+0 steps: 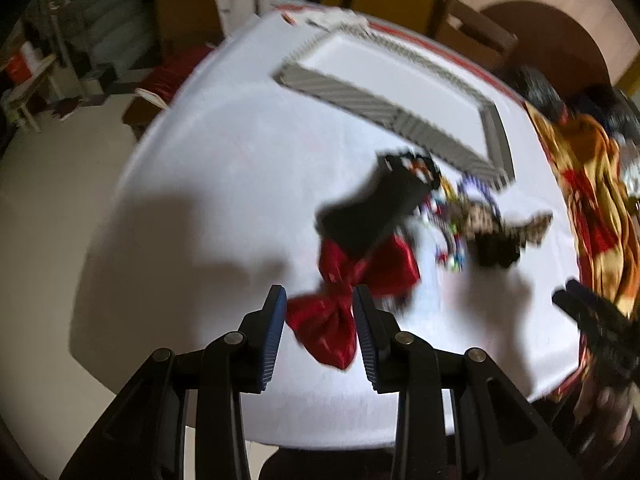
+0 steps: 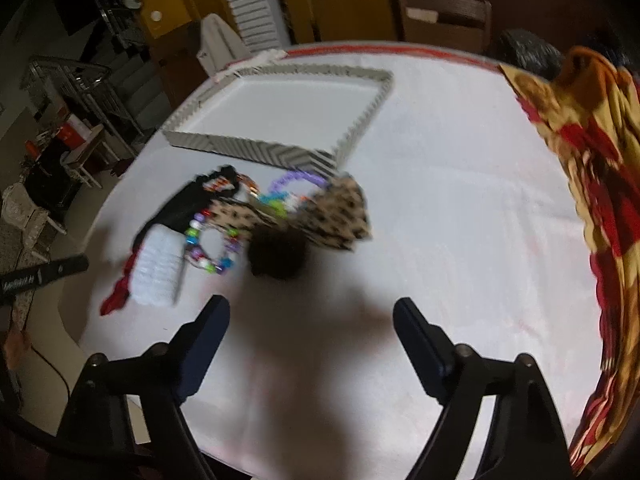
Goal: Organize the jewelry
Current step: 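Grasp the red satin bow with the left tool while the right tool grasps the leopard-print bow, then carry both bows into the striped tray and open both tools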
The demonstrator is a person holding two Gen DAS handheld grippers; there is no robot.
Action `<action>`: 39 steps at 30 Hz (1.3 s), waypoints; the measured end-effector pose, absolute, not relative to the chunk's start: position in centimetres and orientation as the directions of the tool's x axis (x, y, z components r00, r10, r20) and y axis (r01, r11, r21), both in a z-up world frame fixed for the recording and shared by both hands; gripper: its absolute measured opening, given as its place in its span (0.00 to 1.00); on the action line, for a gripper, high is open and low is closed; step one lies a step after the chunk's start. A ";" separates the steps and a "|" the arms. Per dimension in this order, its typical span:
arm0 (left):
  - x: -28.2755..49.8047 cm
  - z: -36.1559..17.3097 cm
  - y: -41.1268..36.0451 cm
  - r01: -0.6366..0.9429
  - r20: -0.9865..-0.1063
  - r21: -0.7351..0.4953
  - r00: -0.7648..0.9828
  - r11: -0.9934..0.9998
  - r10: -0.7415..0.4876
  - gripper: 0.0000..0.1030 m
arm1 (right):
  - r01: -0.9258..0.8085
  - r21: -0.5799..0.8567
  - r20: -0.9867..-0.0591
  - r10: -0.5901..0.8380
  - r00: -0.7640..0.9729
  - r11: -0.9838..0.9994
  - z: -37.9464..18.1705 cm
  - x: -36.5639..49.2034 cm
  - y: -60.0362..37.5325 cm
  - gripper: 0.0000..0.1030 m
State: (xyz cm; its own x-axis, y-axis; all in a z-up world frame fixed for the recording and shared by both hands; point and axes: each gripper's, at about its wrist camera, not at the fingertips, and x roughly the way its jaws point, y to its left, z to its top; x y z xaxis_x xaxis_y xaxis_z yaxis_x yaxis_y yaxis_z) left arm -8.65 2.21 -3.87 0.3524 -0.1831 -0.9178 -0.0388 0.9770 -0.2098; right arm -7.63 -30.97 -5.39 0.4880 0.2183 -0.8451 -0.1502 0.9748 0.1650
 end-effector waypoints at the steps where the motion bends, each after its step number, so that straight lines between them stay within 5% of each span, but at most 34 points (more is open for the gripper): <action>1: -8.8 -4.4 2.0 -0.028 -0.921 -0.216 0.338 0.976 -0.194 0.40 | -0.133 0.172 -0.848 0.215 0.484 0.976 -5.8 -7.6 -31.5 0.80; 9: -8.5 -6.3 0.7 0.051 -0.923 -0.226 0.308 0.973 -0.230 0.52 | -0.056 0.301 -0.837 0.292 0.463 0.952 -7.4 -5.3 -32.6 0.78; 17: -7.0 -8.5 0.0 0.104 -0.949 -0.151 0.261 0.983 -0.174 0.53 | -0.061 0.339 -0.845 0.333 0.419 0.939 -10.1 -1.3 -29.3 0.74; 19: -6.8 -9.1 0.0 0.104 -0.954 -0.148 0.247 0.983 -0.170 0.52 | -0.056 0.358 -0.845 0.349 0.406 0.932 -10.9 -0.7 -29.0 0.46; 21: -6.6 -9.4 0.4 0.087 -0.950 -0.162 0.254 0.983 -0.179 0.40 | -0.063 0.407 -0.825 0.397 0.403 0.911 -11.5 -0.6 -29.0 0.28; 24: -6.6 -9.4 0.9 0.083 -0.946 -0.184 0.254 0.979 -0.200 0.26 | -0.075 0.392 -0.821 0.386 0.422 0.917 -11.2 -1.3 -28.8 0.14; 39: -8.3 -1.6 2.0 0.112 -0.901 -0.215 0.361 0.970 -0.241 0.22 | -0.127 0.451 -0.711 0.442 0.546 0.883 -3.4 -5.5 -32.4 0.13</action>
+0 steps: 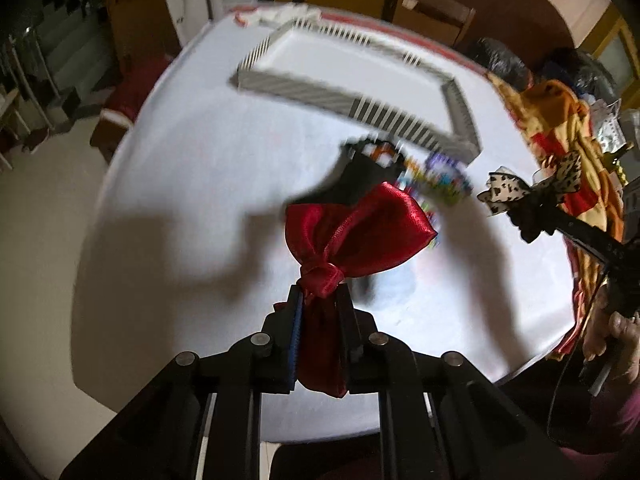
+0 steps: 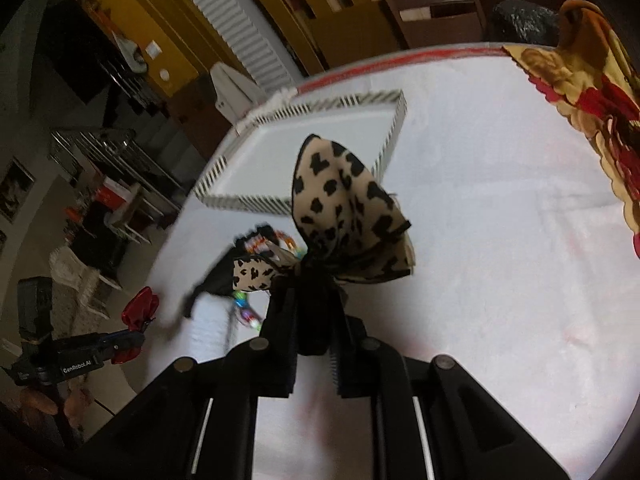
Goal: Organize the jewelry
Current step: 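Carry both bows into the striped tray and open both tools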
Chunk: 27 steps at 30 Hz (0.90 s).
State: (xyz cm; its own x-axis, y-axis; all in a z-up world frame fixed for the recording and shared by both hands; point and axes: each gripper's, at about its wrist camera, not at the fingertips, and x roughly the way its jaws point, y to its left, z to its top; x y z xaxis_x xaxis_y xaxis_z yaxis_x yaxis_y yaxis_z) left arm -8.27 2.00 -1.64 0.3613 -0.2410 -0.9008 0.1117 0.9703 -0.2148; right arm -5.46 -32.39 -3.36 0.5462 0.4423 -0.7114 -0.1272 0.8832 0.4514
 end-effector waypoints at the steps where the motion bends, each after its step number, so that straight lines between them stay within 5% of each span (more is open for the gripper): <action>1: -7.9 -1.0 2.0 0.118 -0.893 -0.213 0.380 0.970 -0.243 0.22 | -0.129 0.449 -0.704 0.439 0.558 0.884 -2.8 -5.1 -32.4 0.13; 13: 4.6 1.9 -0.2 0.125 -0.841 -0.162 0.501 0.979 -0.204 0.22 | -0.087 0.450 -0.693 0.408 0.594 0.889 -2.2 4.0 -30.8 0.13; 27: 16.9 -6.1 -0.9 0.101 -0.928 -0.097 0.351 0.990 -0.127 0.22 | 0.005 0.380 -0.826 0.337 0.451 0.925 -11.1 11.1 -30.7 0.12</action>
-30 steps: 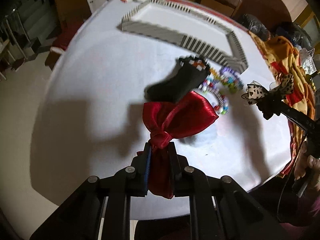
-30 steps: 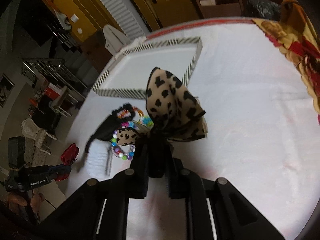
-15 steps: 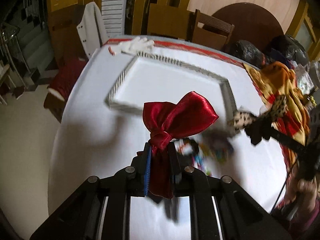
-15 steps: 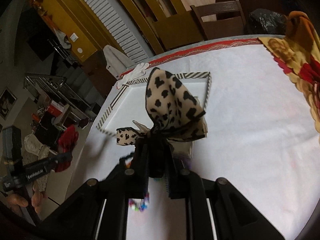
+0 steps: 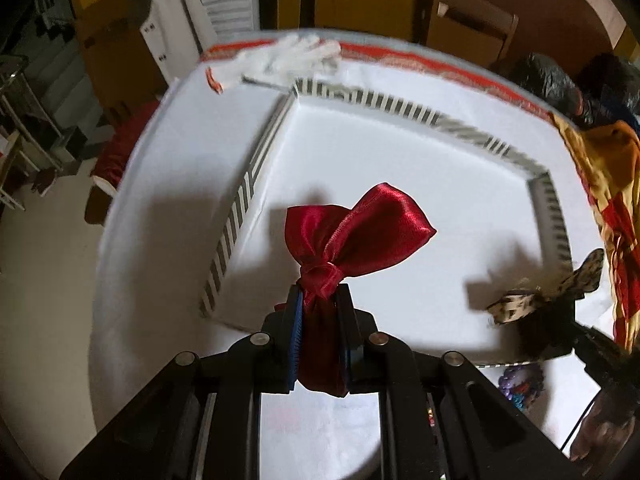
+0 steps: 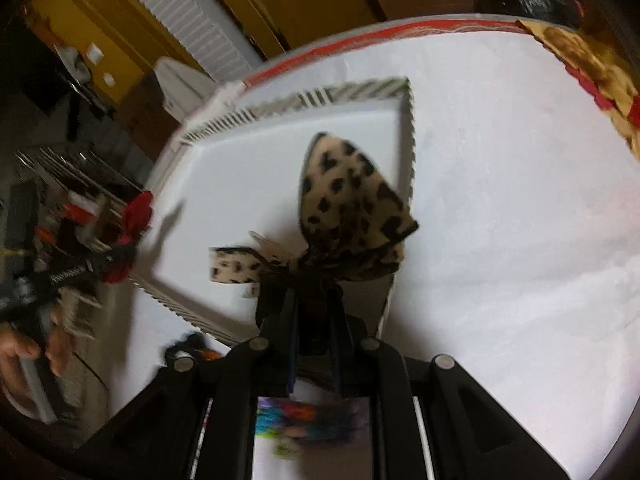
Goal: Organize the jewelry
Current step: 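Carry both bows into the striped tray and open both tools, then move the left tool to the white fluffy scrunchie while the right tool approaches the bracelets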
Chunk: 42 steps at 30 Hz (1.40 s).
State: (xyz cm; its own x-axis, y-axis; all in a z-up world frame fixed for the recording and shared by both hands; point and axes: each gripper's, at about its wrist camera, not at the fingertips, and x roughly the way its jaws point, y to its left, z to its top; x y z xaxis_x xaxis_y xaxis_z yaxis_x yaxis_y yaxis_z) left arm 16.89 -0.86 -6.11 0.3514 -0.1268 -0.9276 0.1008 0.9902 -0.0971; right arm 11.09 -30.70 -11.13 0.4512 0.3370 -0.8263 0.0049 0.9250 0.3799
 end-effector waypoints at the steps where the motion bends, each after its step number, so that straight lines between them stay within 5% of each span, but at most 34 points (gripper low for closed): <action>1: 16.8 -6.4 -1.0 0.103 -0.931 -0.111 0.337 0.988 -0.140 0.22 | 0.000 0.365 -0.837 0.329 0.438 0.931 -11.4 11.4 -31.0 0.12; 12: 14.2 -8.3 -2.3 0.106 -0.947 -0.156 0.268 0.982 -0.179 0.23 | 0.011 0.334 -0.870 0.303 0.390 0.943 -11.3 13.3 -33.5 0.16; 16: 13.9 -8.3 -2.4 0.089 -0.947 -0.127 0.284 0.988 -0.147 0.25 | 0.014 0.334 -0.872 0.304 0.385 0.942 -10.9 13.2 -32.6 0.36; 19: 13.6 -8.3 -2.6 0.091 -0.945 -0.122 0.293 0.988 -0.144 0.39 | -0.014 0.334 -0.863 0.312 0.398 0.942 -10.0 12.6 -31.9 0.49; 25: 12.5 -7.0 -2.5 0.093 -0.926 -0.145 0.338 0.985 -0.168 0.47 | -0.023 0.340 -0.844 0.316 0.434 0.940 -8.0 11.0 -31.7 0.57; 42: 3.8 0.1 -2.3 -0.012 -0.864 -0.062 0.502 0.998 -0.048 0.49 | -0.118 0.321 -0.737 0.326 0.592 0.940 -1.6 1.1 -28.8 0.62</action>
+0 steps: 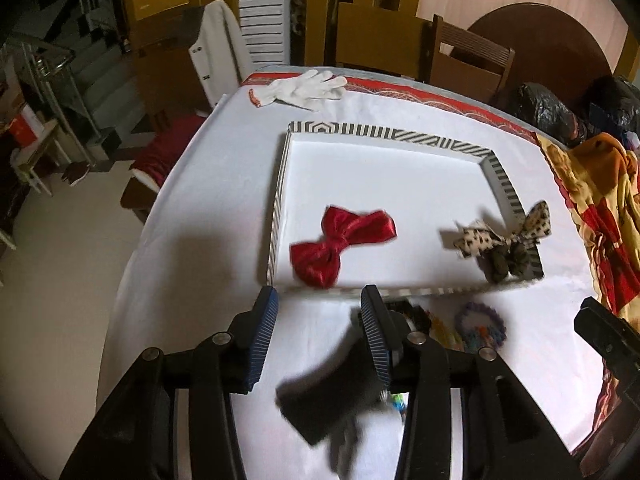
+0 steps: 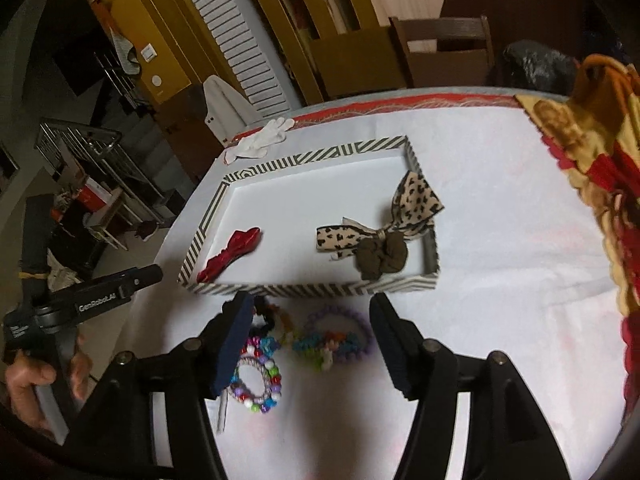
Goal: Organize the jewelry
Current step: 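Move the left tool to the white fluffy scrunchie while the right tool approaches the bracelets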
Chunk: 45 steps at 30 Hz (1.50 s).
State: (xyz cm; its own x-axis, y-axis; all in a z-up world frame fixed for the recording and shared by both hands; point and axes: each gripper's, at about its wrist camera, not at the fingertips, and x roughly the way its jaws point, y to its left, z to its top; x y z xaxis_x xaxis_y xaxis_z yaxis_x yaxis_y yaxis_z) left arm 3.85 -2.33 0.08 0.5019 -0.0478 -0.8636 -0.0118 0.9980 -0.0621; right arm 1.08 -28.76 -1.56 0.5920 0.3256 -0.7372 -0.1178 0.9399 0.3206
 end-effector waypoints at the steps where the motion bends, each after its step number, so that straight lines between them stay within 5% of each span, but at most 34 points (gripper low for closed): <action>1: 3.2 0.2 -2.5 -0.016 -0.863 -0.062 0.502 0.998 -0.045 0.49 | -0.119 0.322 -0.737 0.327 0.592 0.939 -1.4 0.4 -28.7 0.63; 45: -5.7 0.2 -4.9 -0.025 -0.856 -0.057 0.515 0.998 -0.036 0.48 | -0.231 0.277 -0.747 0.360 0.559 0.933 -1.0 -6.7 -27.6 0.69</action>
State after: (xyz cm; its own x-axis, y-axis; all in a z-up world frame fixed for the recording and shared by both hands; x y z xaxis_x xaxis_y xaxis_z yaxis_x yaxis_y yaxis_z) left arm -5.68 -4.86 0.22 0.5150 -0.0358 -0.8564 -0.0248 0.9981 -0.0566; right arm -6.74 -27.55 -0.98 0.5592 0.3602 -0.7467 -0.2312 0.9327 0.2769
